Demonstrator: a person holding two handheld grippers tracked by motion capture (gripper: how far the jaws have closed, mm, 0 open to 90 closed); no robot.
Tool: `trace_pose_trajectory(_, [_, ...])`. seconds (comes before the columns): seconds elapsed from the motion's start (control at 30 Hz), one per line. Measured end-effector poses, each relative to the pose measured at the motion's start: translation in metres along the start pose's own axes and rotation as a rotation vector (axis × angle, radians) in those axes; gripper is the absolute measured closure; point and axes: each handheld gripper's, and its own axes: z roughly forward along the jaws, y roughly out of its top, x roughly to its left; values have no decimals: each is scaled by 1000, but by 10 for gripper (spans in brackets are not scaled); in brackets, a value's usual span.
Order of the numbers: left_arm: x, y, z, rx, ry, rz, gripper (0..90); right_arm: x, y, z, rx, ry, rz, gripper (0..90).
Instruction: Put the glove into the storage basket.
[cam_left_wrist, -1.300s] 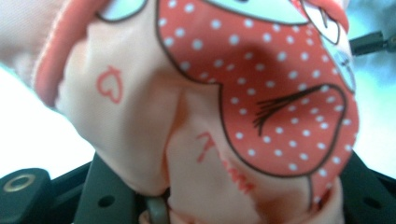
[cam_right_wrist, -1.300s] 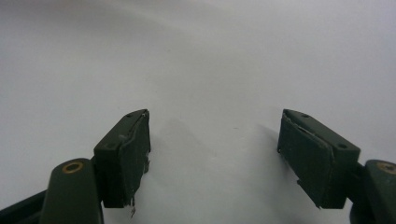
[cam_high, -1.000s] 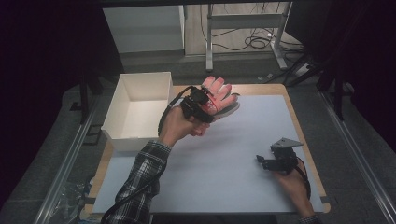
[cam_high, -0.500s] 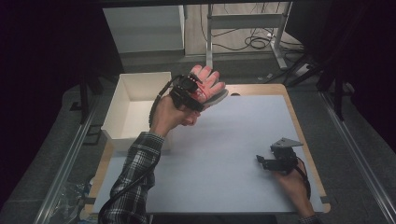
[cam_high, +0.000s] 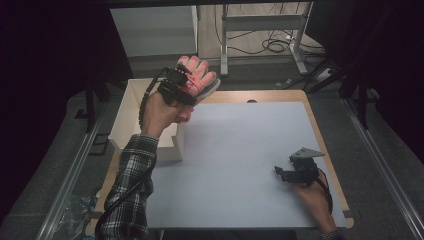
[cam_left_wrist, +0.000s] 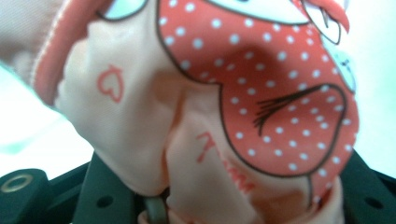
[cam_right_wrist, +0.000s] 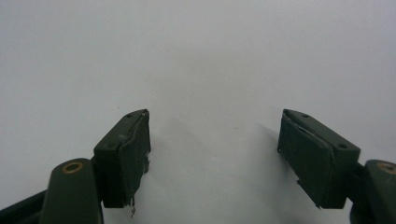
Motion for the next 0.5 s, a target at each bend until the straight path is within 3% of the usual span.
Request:
trace_pose_trajectory(0.1, [8,-4,-2,2,18,-22,474,0,0,0,0,0,0,257])
trace_pose_trajectory(0.2, [27,-14,-4,5,56,-75,472,0,0,0,-1,-1,-3,257])
trace_pose_trajectory(0.37, [44,-24,-4,5,74,-129,469,0,0,0,0,-1,0,257])
trace_pose_trajectory(0.4, [51,-29,-3,3,82,-157,469,0,0,0,0,0,0,257])
trace_pose_trajectory(0.5, [57,-34,-2,4,90,-174,467,0,0,0,0,0,0,257])
